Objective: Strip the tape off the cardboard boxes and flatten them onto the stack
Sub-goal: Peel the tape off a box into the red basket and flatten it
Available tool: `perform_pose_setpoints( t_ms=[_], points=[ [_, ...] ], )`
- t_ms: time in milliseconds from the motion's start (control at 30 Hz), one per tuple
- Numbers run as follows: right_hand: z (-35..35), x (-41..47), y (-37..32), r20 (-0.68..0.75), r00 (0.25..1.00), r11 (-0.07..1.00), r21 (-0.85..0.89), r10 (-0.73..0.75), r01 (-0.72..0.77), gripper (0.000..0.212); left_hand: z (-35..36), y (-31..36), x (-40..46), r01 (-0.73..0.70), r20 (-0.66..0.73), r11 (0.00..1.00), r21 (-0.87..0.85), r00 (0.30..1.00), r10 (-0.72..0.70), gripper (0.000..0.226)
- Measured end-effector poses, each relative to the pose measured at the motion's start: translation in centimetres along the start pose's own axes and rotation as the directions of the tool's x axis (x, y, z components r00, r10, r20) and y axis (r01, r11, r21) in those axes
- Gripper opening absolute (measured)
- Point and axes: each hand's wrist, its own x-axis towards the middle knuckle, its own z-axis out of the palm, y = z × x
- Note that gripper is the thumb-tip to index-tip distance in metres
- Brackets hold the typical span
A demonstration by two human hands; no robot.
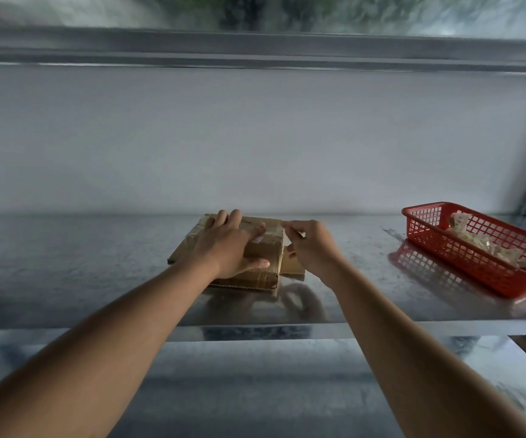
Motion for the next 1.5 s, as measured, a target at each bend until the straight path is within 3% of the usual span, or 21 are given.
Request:
perform_pose_setpoints(
  t_ms=[133, 300, 367, 467, 600, 733, 833, 900, 1033, 1167, 1300, 1367, 1500],
  points=[
    [0.3, 0.6, 0.3, -0.015, 0.995, 0.961, -0.261, -0.094, 0.087, 0.028, -0.2, 0.1, -0.1, -0.005, 0.004, 1.000, 0.007, 1.000, 0.005, 0.080],
    [0.7, 0.4, -1.0, 0.025, 0.995, 0.922, -0.373, -0.101, 0.103, 0.025, -0.2, 0.1, -0.3, -0.006, 0.013, 1.000, 0.014, 1.000, 0.006, 0.081],
    [0.7, 0.4, -1.5, 0.048, 0.997, 0.924, -0.377, -0.052, 0.067, 0.026, -0.1, 0.1, -0.3, -0.005, 0.009, 1.000, 0.020, 1.000, 0.005, 0.080],
    [0.5, 0.3, -1.6, 0.076, 0.997, 0.940, -0.339, -0.009, 0.034, 0.043, -0.1, 0.1, -0.2, -0.004, 0.007, 1.000, 0.004, 1.000, 0.004, 0.077],
    [0.2, 0.4, -1.7, 0.005, 0.991, 0.961, -0.243, -0.135, 0.132, 0.045, -0.2, 0.0, -0.3, -0.012, 0.006, 1.000, 0.008, 1.000, 0.012, 0.078],
    [-0.9, -0.2, -1.5, -0.061, 0.942, 0.915, -0.263, -0.331, 0.305, 0.027, -0.1, -0.1, -0.1, -0.004, 0.021, 1.000, 0.019, 1.000, 0.004, 0.082],
    [-1.4, -0.3, -1.1, 0.040, 0.956, 0.931, -0.218, -0.290, 0.291, 0.025, -0.1, -0.1, 0.0, -0.003, 0.027, 1.000, 0.017, 1.000, 0.003, 0.082],
    [-1.5, -0.3, -1.0, 0.163, 0.950, 0.928, -0.224, -0.265, 0.297, 0.036, -0.1, -0.1, 0.0, -0.008, 0.022, 1.000, 0.002, 1.000, 0.008, 0.079],
    [-1.4, -0.4, -1.2, 0.247, 0.908, 0.861, -0.307, -0.339, 0.405, 0.042, -0.1, 0.0, -0.1, -0.006, 0.014, 1.000, -0.010, 1.000, 0.006, 0.078],
    [-0.9, -0.3, -0.2, 0.201, 0.858, 0.731, -0.453, -0.473, 0.510, 0.048, 0.0, 0.1, -0.1, 0.008, 0.015, 1.000, 0.004, 1.000, -0.008, 0.081],
    [-0.5, -1.2, 0.1, 0.116, 0.747, 0.620, -0.482, -0.655, 0.619, 0.033, 0.0, 0.4, 0.0, 0.031, 0.031, 0.999, 0.009, 0.999, -0.031, 0.083],
    [-0.5, -1.7, 0.1, 0.019, 0.747, 0.679, -0.403, -0.665, 0.614, 0.030, 0.1, 0.5, 0.0, 0.040, 0.025, 0.999, -0.002, 0.999, -0.039, 0.084],
    [-0.1, -2.2, 0.6, -0.188, 0.910, 0.927, -0.009, -0.369, 0.374, 0.031, 0.2, 0.6, 0.0, 0.040, -0.002, 0.999, 0.005, 0.999, -0.040, 0.083]
  ],
)
